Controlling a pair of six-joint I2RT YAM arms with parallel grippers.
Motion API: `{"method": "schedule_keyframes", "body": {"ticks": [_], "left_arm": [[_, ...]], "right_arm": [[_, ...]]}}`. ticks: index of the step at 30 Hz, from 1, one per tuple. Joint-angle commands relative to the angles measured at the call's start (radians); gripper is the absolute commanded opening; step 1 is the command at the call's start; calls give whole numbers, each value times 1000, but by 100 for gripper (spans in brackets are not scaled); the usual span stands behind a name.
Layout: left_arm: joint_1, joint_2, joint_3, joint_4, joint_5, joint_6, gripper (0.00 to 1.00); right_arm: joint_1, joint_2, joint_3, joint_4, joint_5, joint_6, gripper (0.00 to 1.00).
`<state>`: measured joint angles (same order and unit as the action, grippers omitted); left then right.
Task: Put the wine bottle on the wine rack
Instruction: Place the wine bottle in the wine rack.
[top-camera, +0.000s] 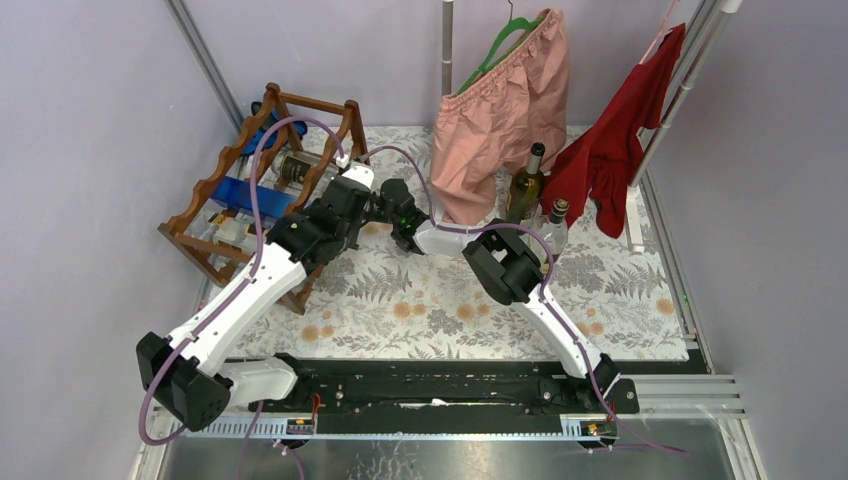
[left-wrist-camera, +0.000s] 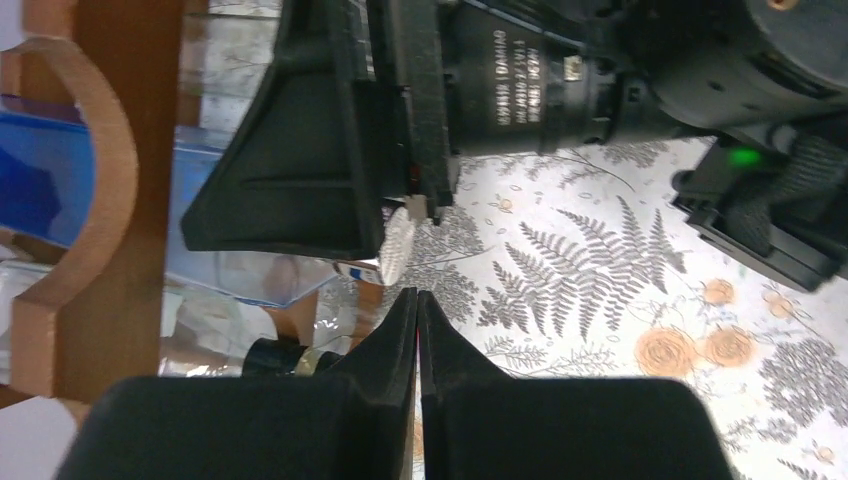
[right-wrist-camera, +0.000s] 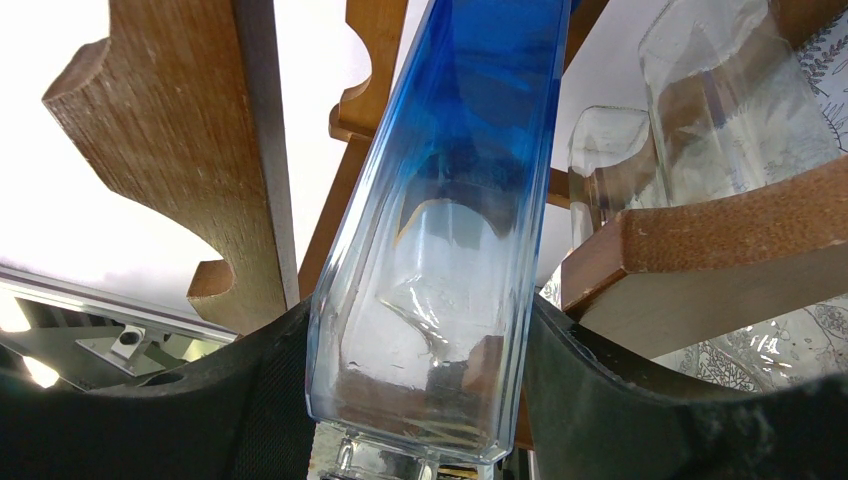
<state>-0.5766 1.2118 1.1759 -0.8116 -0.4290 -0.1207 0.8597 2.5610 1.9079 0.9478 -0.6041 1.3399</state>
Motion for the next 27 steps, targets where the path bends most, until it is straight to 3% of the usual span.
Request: {"method": "schedule_keyframes", "body": {"ticks": [1, 21, 27], "left_arm": [[-5, 6, -10, 49, -148, -25, 4], [13, 69, -71, 168, -139, -18, 7], [48, 60, -93, 170, -144, -13, 8]], "right_arm": [[39, -75, 11, -4, 32, -33, 18], [39, -75, -1, -3, 36, -27, 19], [38, -78, -9, -5, 35, -27, 28]]}}
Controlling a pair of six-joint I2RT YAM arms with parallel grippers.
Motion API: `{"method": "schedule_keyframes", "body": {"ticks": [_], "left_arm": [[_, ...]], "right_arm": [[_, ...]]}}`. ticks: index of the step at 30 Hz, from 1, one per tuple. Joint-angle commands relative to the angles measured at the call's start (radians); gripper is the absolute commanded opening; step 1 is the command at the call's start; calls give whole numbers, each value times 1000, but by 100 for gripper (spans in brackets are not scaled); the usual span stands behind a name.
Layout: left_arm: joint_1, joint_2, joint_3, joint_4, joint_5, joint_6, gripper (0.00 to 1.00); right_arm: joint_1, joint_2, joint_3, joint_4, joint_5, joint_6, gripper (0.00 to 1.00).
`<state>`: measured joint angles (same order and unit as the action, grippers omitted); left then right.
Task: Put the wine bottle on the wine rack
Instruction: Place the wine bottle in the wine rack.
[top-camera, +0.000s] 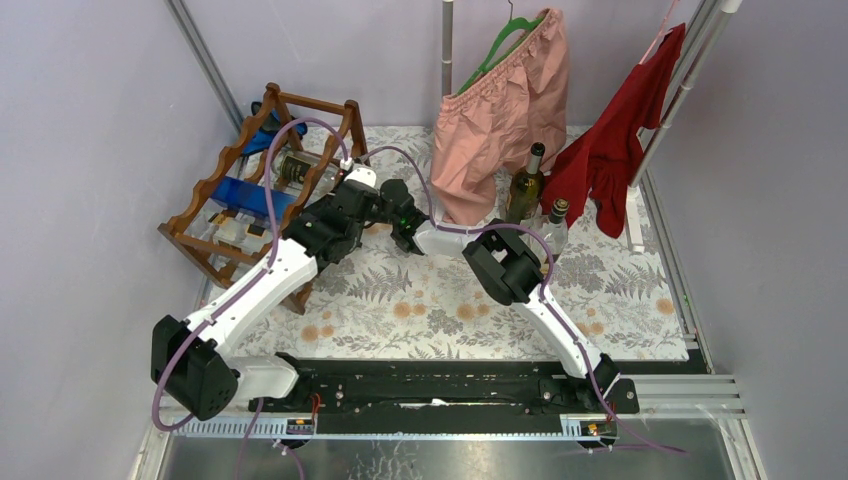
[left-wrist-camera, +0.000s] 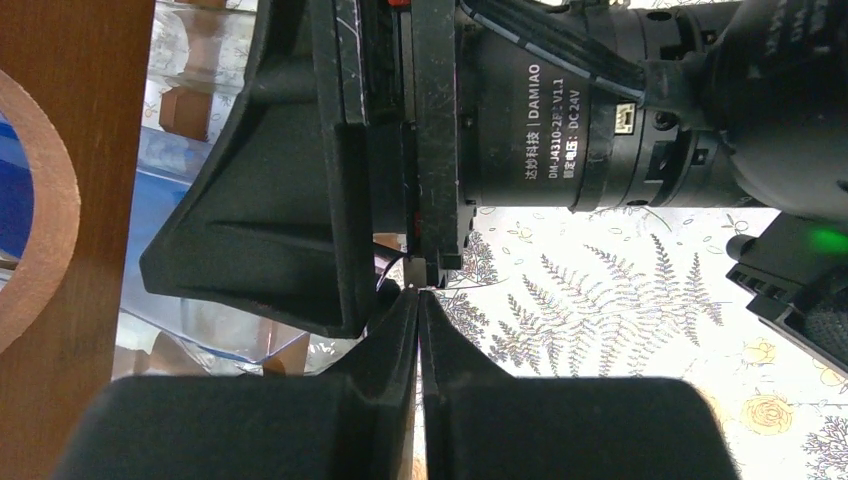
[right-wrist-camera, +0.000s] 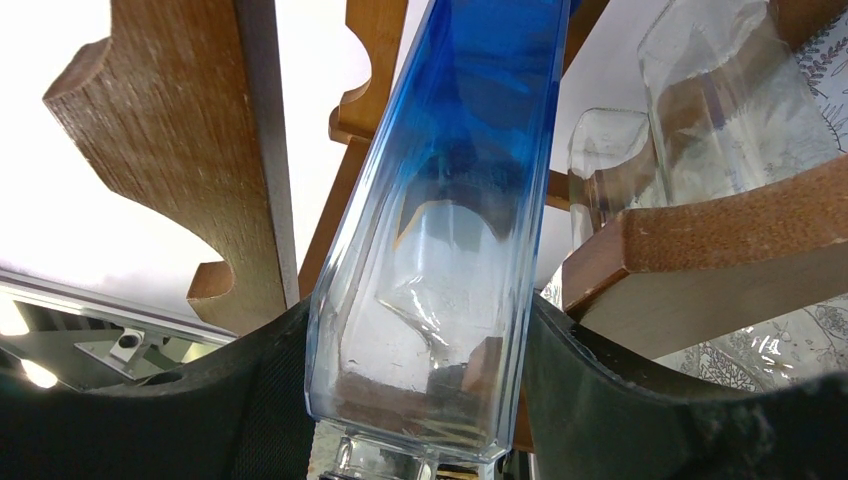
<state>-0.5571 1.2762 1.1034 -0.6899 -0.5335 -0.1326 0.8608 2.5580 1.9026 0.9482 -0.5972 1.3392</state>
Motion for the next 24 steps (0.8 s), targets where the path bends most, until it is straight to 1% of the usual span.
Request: {"method": "schedule_keyframes", "body": {"ticks": [1, 7, 15, 24], "left_arm": [[34, -7, -24, 47, -36, -2, 8], [64, -22, -40, 49, -21, -12, 8], [93, -26, -34, 55, -14, -8, 8], [117, -32, -29, 59, -2, -4, 8]], "right_arm": [[37, -74, -5, -6, 28, -27, 31], [37, -74, -4, -15, 20, -34, 41], [38, -93, -13, -27, -5, -56, 48], [30, -147, -64, -56, 1, -95, 56]]}}
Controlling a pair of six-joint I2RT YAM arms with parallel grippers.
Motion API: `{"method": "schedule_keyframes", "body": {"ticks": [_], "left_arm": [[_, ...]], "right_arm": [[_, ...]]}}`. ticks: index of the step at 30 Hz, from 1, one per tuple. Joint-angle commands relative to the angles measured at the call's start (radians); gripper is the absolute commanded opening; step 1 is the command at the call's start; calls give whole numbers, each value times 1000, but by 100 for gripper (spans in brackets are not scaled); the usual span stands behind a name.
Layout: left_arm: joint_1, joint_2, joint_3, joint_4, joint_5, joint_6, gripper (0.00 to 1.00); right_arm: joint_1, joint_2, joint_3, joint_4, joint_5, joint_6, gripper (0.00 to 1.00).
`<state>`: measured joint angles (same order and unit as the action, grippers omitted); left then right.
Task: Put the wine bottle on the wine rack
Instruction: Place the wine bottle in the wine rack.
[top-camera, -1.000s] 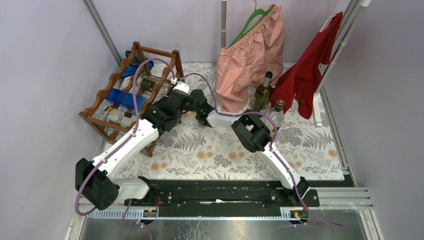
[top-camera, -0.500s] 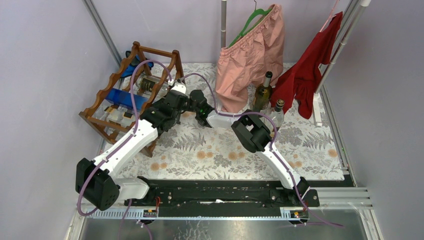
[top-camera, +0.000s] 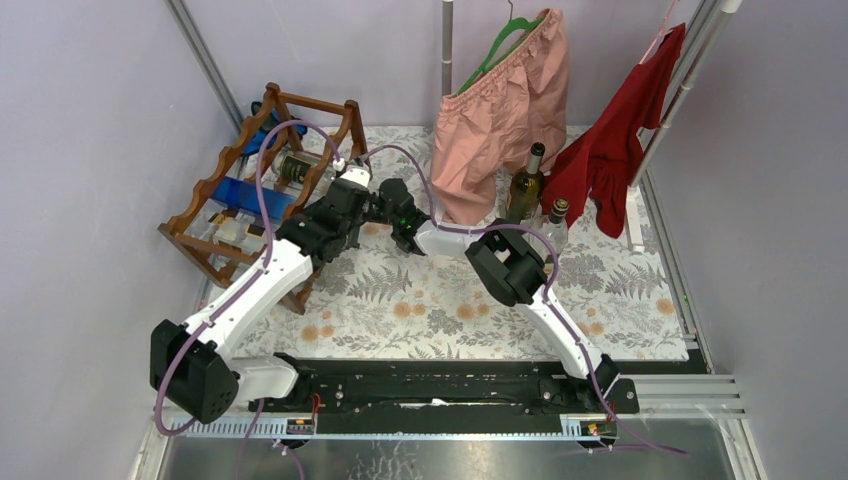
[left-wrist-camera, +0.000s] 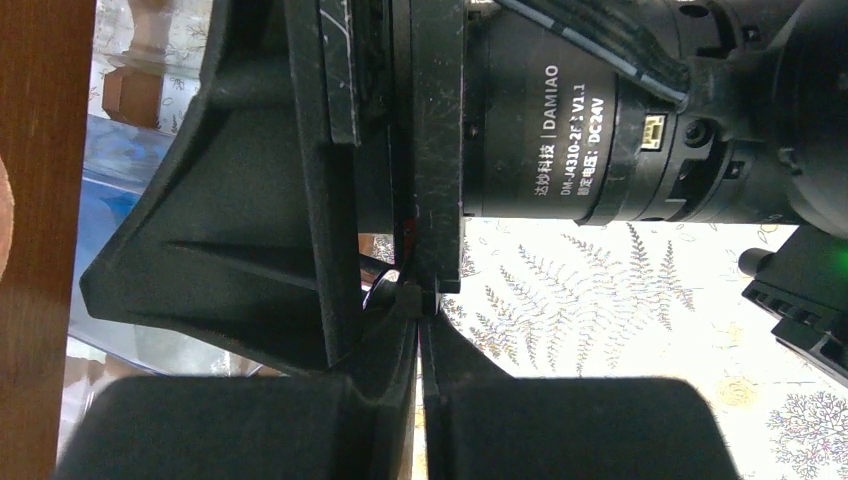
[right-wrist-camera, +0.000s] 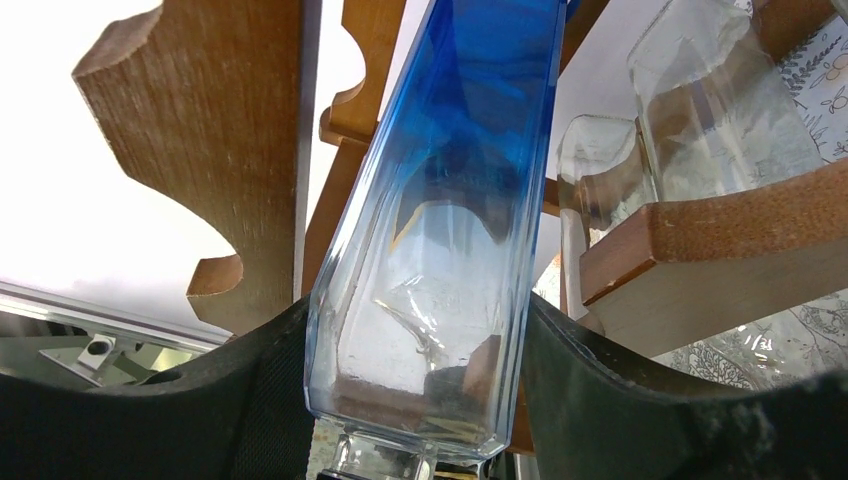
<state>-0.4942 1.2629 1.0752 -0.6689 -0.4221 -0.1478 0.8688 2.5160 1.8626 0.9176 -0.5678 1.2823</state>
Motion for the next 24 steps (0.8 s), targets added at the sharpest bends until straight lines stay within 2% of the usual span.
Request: {"method": "schedule_keyframes", "body": {"ticks": [1, 7, 14, 24], "left_arm": [[55, -21, -2, 39, -111, 11, 8], [66, -30, -8, 40, -106, 11, 8], [85, -31, -9, 50, -95, 14, 8], [93, -28, -9, 52, -72, 15, 8]], "right_arm": [[22, -107, -24, -28, -27, -40, 56], [20, -112, -21, -36, -40, -22, 58], [19, -122, -62, -24, -47, 26, 64], [14, -106, -99, 69, -46, 130, 73]]}}
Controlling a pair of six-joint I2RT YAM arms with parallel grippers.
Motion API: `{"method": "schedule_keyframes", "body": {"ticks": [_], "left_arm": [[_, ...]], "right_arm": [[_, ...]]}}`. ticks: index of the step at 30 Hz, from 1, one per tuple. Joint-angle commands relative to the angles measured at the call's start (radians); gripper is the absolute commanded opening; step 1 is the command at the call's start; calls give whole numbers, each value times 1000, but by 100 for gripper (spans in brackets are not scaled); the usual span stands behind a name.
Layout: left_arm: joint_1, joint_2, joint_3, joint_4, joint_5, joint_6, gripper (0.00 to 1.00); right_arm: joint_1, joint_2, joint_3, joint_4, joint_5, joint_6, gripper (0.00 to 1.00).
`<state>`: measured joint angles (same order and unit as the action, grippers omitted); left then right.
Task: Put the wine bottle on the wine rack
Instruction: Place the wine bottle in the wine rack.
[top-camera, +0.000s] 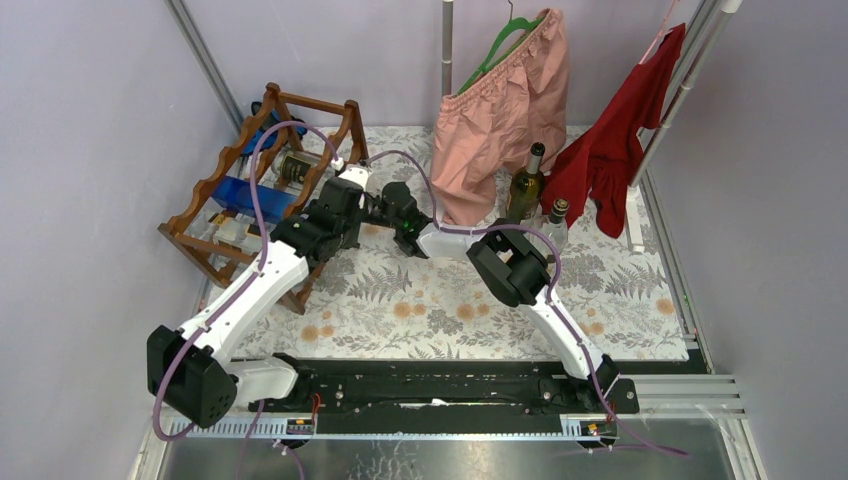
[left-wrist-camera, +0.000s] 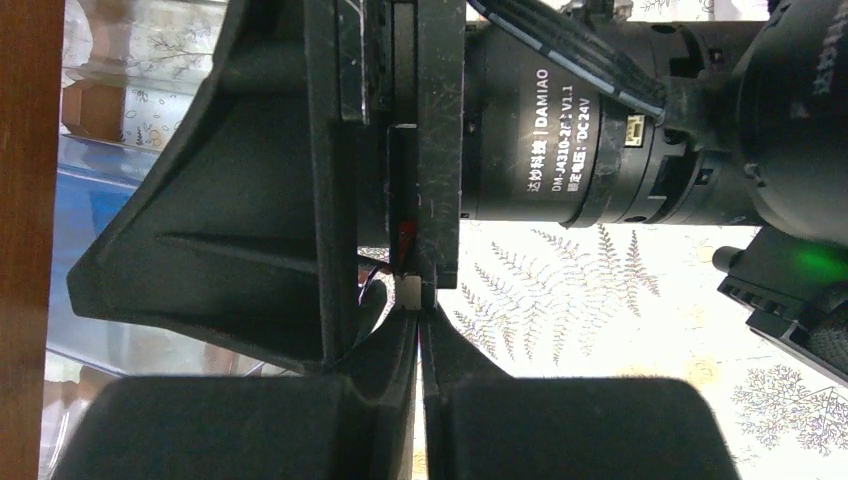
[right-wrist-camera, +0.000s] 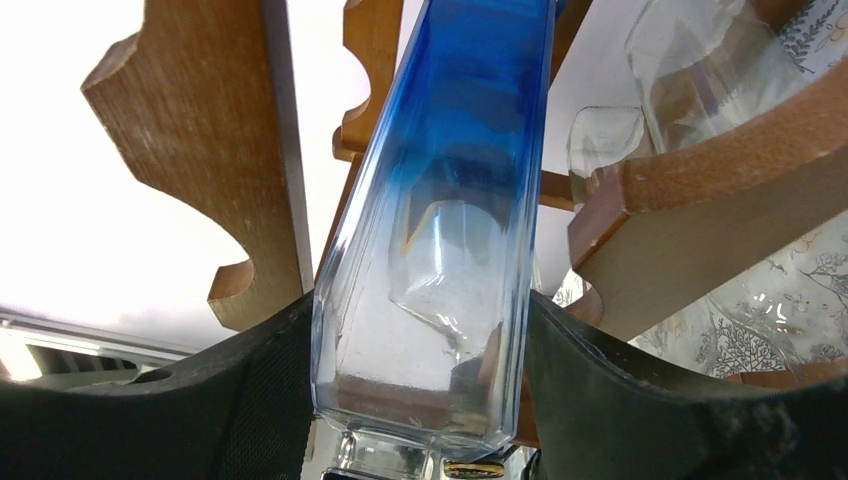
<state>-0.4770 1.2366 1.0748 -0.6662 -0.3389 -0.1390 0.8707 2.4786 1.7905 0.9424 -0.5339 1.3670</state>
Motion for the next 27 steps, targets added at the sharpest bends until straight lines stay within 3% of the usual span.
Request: {"method": "schedule_keyframes", "body": {"ticks": [1, 27], "left_arm": [[76, -2, -10, 52, -156, 6, 8], [105, 9, -17, 66, -150, -12, 8]], "right_arm": [[13, -67, -26, 43, -81, 48, 73], [-14, -122, -126, 52, -134, 54, 85]]}}
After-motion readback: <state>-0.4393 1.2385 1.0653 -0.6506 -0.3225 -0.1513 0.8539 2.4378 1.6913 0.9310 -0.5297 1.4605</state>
